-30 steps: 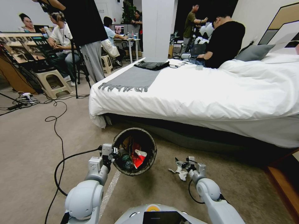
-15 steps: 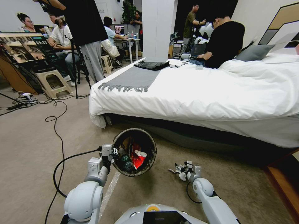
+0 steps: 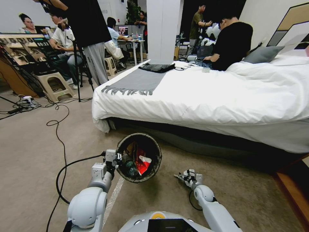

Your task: Pick up the trash bin, then pick up the garbage from the floor and place it into the trash bin.

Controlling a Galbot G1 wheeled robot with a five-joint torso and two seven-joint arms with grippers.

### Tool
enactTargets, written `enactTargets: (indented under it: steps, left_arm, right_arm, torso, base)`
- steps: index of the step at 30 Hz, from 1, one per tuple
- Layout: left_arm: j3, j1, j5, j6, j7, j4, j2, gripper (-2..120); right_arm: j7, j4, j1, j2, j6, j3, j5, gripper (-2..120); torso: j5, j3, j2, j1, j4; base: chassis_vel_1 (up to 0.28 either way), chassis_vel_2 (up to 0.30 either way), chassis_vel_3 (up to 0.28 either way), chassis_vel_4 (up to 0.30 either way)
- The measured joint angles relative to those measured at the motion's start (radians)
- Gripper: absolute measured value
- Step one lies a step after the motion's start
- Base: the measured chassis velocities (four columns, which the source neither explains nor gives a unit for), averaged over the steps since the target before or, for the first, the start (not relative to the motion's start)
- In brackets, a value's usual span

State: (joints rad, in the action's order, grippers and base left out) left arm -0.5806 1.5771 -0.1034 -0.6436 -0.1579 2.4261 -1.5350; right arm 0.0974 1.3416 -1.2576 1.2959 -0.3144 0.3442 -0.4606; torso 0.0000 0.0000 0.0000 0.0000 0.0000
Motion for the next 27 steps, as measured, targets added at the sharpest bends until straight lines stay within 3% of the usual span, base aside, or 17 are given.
enactTargets:
  steps: [17,19,24,27]
  left_arm:
    - [-0.002,-0.003,0.002,0.001,0.000,-0.006,0.001,1]
    - [0.000,-0.004,0.001,0.001,0.000,-0.006,-0.001,1]
    - [0.002,-0.004,0.000,0.002,0.000,-0.006,-0.002,1]
    - [0.002,-0.002,-0.002,0.002,0.000,-0.006,-0.003,1]
  right_arm:
    - [-0.003,-0.024,-0.008,0.006,0.020,-0.002,0.013,99]
    - [-0.004,-0.028,-0.010,0.007,0.024,-0.002,0.014,89]
    - [-0.005,-0.031,-0.011,0.007,0.029,-0.001,0.015,78]
    - [-0.005,-0.032,-0.015,0.005,0.035,0.001,0.016,61]
  torso:
    - [0.0000,0.000,0.000,0.000,0.0000]
    - [0.0000,0.000,0.000,0.000,0.0000]
    - [-0.0006,0.000,0.000,0.000,-0.0003]
    - [-0.0009,0.000,0.000,0.000,-0.0006]
  base:
    - [0.000,0.000,0.000,0.000]
    - [0.000,0.000,0.000,0.000]
    - [0.000,0.000,0.000,0.000]
    - [0.000,0.000,0.000,0.000]
